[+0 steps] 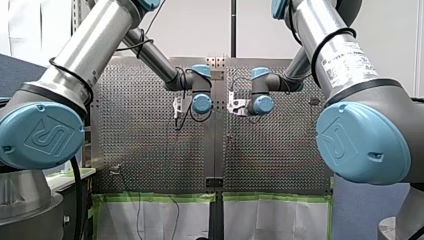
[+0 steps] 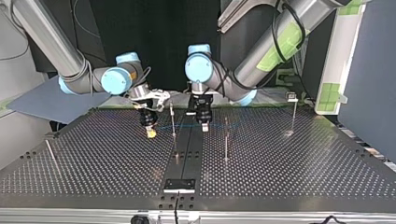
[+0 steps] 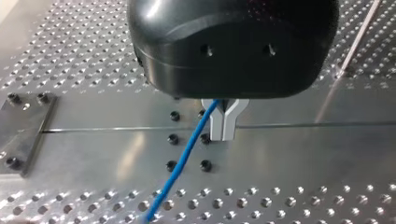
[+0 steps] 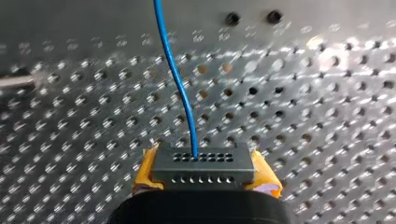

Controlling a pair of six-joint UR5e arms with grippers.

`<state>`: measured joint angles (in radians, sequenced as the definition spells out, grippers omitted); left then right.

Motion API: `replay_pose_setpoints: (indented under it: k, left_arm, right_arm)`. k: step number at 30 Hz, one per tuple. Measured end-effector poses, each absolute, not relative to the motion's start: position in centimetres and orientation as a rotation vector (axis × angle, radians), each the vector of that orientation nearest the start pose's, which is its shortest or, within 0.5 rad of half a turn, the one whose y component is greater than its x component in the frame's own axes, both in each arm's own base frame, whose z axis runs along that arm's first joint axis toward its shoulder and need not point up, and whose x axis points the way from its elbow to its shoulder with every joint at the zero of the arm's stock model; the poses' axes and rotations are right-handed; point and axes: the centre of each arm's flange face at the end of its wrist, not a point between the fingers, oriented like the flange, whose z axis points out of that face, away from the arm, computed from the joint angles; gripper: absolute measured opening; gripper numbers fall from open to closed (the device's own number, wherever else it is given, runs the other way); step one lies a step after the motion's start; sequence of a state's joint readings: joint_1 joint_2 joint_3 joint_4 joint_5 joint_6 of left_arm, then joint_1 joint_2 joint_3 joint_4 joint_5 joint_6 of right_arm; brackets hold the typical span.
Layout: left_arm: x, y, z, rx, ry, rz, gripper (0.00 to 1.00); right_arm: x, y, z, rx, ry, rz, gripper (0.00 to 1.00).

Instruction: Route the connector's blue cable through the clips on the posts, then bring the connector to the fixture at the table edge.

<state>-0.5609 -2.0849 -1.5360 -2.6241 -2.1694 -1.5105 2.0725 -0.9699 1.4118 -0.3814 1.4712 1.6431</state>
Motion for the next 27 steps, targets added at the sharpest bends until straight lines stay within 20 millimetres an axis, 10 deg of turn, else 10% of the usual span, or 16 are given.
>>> replay_pose_setpoints:
  k: [27]
  left_arm:
    - [47.0,-41.0,17.1,0.065,1.625,0.064,0.0]
  right_arm:
    - [43.4,-50.3,22.2,1.725,-1.018,1.496,0.02]
